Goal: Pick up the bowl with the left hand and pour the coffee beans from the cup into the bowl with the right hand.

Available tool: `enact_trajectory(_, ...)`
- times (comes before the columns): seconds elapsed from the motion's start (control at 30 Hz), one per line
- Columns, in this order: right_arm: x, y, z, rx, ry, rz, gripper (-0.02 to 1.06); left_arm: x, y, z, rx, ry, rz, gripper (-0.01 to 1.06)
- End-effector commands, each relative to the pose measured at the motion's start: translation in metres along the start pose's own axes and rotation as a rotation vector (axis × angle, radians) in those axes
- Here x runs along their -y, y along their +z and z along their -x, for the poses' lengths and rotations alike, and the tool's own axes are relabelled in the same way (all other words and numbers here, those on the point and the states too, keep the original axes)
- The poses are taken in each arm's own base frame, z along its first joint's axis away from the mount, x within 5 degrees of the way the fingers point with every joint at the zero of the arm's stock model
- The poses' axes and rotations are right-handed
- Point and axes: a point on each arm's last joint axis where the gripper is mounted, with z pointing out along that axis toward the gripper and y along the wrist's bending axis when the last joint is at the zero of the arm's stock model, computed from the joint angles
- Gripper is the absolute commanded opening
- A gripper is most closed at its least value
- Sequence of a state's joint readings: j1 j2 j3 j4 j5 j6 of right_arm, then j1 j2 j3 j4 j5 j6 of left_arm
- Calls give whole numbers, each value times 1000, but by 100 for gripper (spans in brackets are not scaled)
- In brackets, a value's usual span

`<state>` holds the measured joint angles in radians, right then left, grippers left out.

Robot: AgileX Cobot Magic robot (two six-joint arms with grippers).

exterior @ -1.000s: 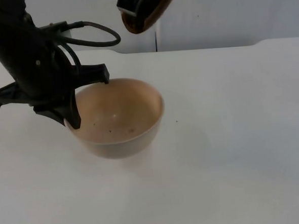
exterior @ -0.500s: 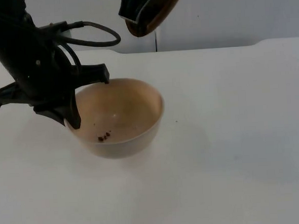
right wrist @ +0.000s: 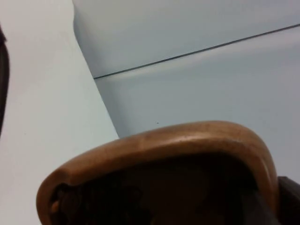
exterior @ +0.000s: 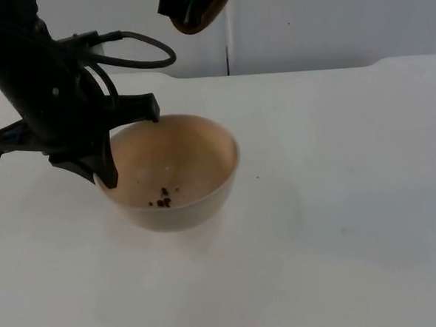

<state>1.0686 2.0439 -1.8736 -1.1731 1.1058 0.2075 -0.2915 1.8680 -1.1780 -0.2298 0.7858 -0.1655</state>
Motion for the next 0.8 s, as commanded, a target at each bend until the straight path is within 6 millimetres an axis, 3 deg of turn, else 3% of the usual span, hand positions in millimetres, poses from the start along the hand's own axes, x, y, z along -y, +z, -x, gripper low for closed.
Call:
enact_trajectory(0.0,3,-5,2,9,-18,-25,0,0,-1,2,11,-16,-8,0)
enact_trajectory(0.77,2,-23,11,44,-118,-121,0,0,-1,1,9,-16,-8,0)
